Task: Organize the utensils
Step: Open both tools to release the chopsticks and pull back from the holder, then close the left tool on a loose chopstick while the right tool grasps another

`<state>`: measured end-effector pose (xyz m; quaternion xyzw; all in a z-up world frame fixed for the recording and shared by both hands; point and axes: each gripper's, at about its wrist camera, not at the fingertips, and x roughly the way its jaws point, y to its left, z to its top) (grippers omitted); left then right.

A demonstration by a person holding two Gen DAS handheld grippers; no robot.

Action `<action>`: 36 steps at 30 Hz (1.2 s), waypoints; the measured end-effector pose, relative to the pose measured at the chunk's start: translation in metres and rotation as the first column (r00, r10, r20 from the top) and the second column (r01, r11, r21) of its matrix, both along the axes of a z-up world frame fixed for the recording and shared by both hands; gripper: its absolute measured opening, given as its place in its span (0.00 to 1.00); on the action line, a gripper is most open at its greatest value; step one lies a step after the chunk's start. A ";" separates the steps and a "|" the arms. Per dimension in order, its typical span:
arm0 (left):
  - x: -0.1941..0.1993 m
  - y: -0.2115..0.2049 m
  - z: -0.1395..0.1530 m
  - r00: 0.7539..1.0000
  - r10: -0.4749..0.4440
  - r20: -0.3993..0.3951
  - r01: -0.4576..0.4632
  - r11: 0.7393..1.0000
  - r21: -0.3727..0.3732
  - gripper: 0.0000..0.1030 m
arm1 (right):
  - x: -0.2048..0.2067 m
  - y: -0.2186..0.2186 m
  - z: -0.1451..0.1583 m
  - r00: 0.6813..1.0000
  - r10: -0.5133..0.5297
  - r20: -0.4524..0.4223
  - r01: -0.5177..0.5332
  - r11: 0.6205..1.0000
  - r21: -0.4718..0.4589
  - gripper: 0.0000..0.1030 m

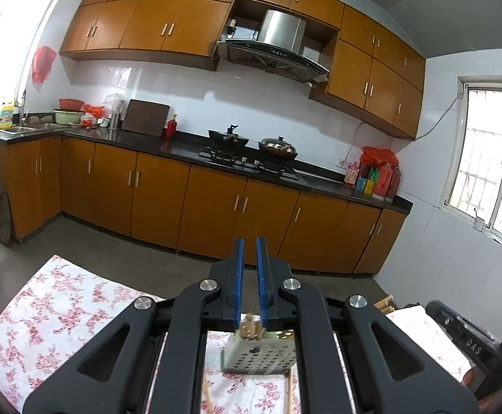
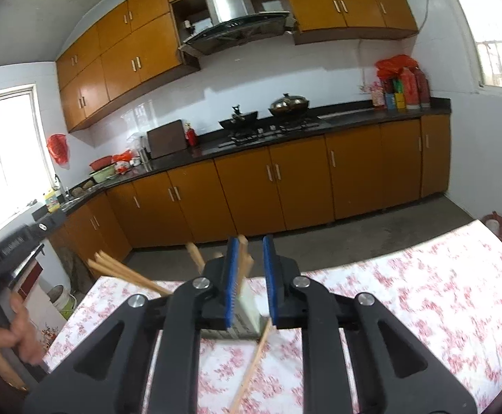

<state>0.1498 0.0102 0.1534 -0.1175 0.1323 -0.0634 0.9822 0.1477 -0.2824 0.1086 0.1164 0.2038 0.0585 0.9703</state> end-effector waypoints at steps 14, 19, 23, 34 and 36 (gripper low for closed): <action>-0.012 0.055 -0.111 0.956 0.101 -0.274 -0.077 0.992 0.096 0.08 | 0.006 0.051 -0.176 0.912 0.088 -0.400 -0.094 0.996 0.005 0.21; -0.018 0.059 -0.153 0.927 0.104 -0.361 -0.066 0.991 0.117 0.08 | 0.008 0.080 -0.201 0.889 0.113 -0.444 -0.133 0.991 -0.015 0.22; -0.019 0.058 -0.172 0.907 0.093 -0.410 -0.052 0.993 0.109 0.08 | 0.011 0.092 -0.209 0.885 0.105 -0.453 -0.145 0.988 -0.055 0.23; -0.015 0.034 -0.194 0.887 0.030 -0.462 0.015 0.996 0.093 0.16 | 0.012 0.066 -0.217 0.891 0.017 -0.454 -0.074 0.991 -0.108 0.08; -0.014 0.027 -0.197 0.884 0.012 -0.468 0.031 0.996 0.085 0.28 | 0.014 0.053 -0.216 0.890 -0.010 -0.455 -0.041 0.994 -0.103 0.08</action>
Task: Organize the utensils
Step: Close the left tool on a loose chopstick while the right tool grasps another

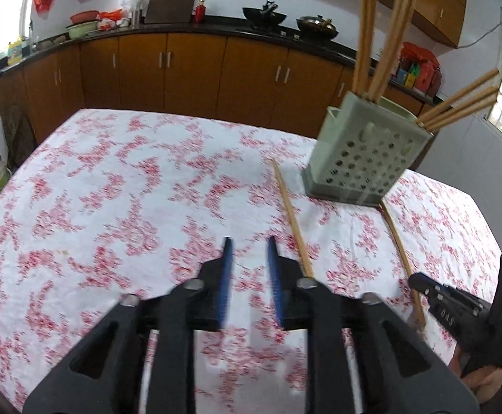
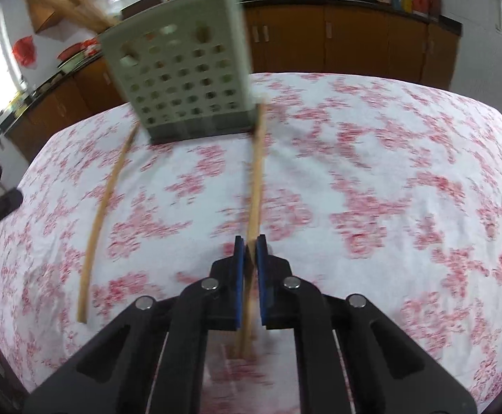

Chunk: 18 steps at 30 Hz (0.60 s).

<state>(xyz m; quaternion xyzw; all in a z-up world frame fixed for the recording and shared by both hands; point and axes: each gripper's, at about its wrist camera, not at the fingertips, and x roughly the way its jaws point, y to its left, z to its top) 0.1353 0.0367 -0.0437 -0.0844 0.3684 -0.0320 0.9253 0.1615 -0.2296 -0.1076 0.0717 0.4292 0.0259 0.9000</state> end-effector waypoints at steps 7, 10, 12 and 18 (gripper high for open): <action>0.005 -0.034 -0.017 0.995 -0.089 -0.048 0.089 0.996 0.005 0.30 | 0.003 -0.067 -0.001 0.986 -0.169 -0.006 0.169 0.985 0.013 0.07; 0.008 -0.047 -0.026 0.991 -0.112 -0.078 0.114 0.993 0.021 0.30 | 0.001 -0.081 -0.001 0.982 -0.189 -0.006 0.189 0.982 0.016 0.07; 0.010 -0.054 -0.031 0.988 -0.119 -0.098 0.123 0.992 0.039 0.30 | -0.001 -0.084 -0.002 0.983 -0.184 -0.005 0.184 0.983 0.016 0.07; 0.013 -0.066 -0.046 0.984 -0.116 -0.139 0.127 0.989 0.078 0.30 | 0.000 -0.078 -0.002 0.987 -0.163 0.002 0.163 0.987 0.002 0.07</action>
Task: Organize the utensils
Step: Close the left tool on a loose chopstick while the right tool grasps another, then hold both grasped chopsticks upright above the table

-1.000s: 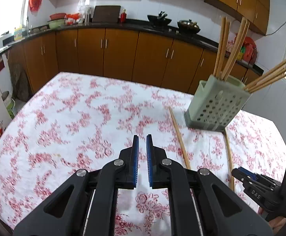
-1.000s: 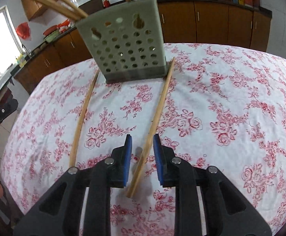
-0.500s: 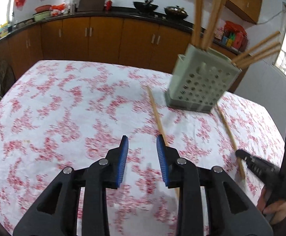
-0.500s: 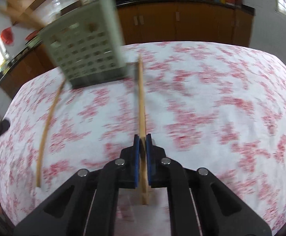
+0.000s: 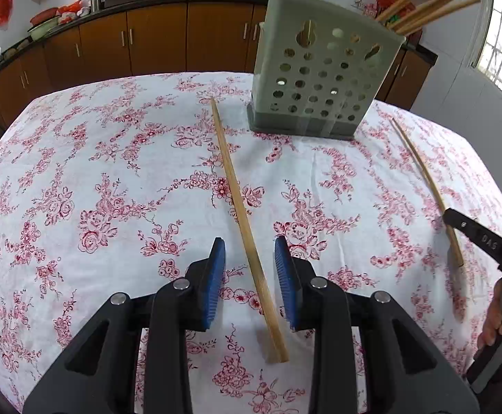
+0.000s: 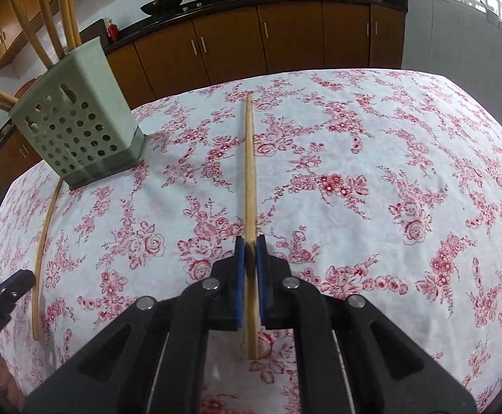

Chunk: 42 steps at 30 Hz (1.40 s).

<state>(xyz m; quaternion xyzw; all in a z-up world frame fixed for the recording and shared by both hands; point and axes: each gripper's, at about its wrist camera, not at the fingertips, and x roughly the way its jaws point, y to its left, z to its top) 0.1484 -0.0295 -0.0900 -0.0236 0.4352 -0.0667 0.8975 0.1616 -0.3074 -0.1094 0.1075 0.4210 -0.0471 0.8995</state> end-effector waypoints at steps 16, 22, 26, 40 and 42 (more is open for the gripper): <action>0.041 0.046 -0.004 0.993 0.116 0.020 -0.117 0.990 0.083 0.07 | 0.015 0.038 -0.001 0.993 0.122 0.001 -0.122 0.992 -0.018 0.07; 0.050 0.048 -0.005 0.995 0.094 0.037 -0.097 0.990 0.102 0.08 | 0.018 0.045 -0.002 0.991 0.135 0.009 -0.135 0.990 -0.045 0.08; 0.051 0.047 -0.004 0.995 0.096 0.036 -0.099 0.991 0.091 0.08 | 0.019 0.045 -0.002 0.991 0.136 0.008 -0.136 0.990 -0.045 0.08; 0.050 0.050 -0.006 0.994 0.098 0.036 -0.101 0.991 0.093 0.09 | 0.020 0.043 -0.002 0.990 0.138 0.010 -0.137 0.990 -0.036 0.08; 0.051 0.051 -0.006 0.994 0.098 0.036 -0.101 0.991 0.090 0.09 | 0.021 0.042 -0.002 0.990 0.138 0.011 -0.137 0.990 -0.031 0.08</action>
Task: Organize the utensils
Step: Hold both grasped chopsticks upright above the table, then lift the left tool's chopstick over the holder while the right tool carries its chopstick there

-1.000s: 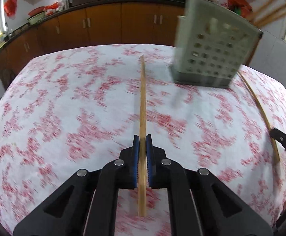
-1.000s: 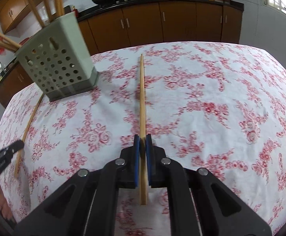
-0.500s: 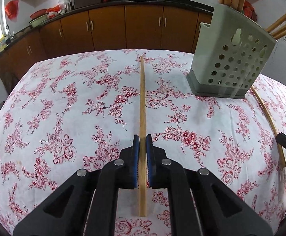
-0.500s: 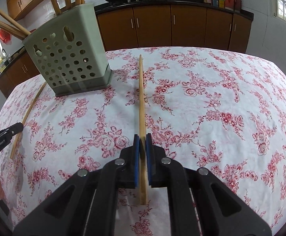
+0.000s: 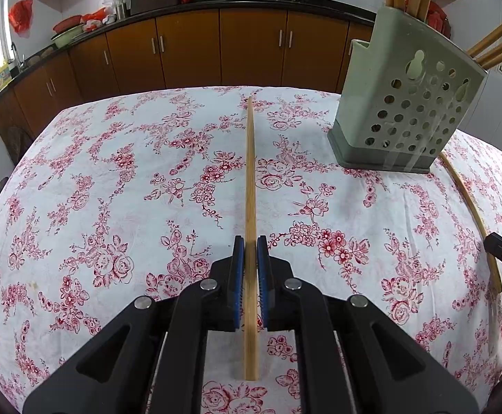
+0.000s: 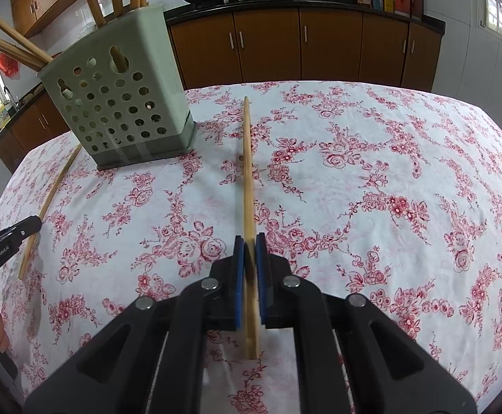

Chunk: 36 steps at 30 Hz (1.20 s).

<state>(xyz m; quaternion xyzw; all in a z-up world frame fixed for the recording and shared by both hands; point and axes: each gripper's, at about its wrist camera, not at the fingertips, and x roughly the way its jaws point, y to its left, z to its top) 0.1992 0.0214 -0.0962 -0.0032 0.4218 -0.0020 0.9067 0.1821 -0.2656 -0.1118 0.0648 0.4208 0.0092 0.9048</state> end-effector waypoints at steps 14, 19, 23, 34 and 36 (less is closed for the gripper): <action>0.001 0.000 0.001 1.000 0.000 0.000 0.000 1.000 -0.004 0.09 | 0.000 0.000 0.000 1.000 -0.001 0.000 0.001 1.000 0.001 0.08; -0.008 0.001 0.001 1.000 -0.010 -0.001 0.010 1.000 -0.009 0.09 | -0.002 0.001 0.001 1.000 -0.003 0.000 0.003 1.000 -0.004 0.08; -0.016 0.000 0.000 1.000 -0.011 -0.001 0.011 1.000 -0.011 0.09 | -0.006 0.002 0.002 1.000 -0.001 0.000 0.001 1.000 -0.001 0.08; -0.043 0.004 0.013 1.000 -0.017 0.010 0.018 1.000 -0.019 0.07 | -0.036 -0.002 0.028 0.996 -0.001 0.089 0.002 1.000 -0.009 0.08; -0.048 0.009 0.026 0.999 -0.015 0.043 0.016 0.999 -0.034 0.07 | -0.042 -0.003 0.044 0.990 -0.005 0.138 0.008 1.000 -0.019 0.08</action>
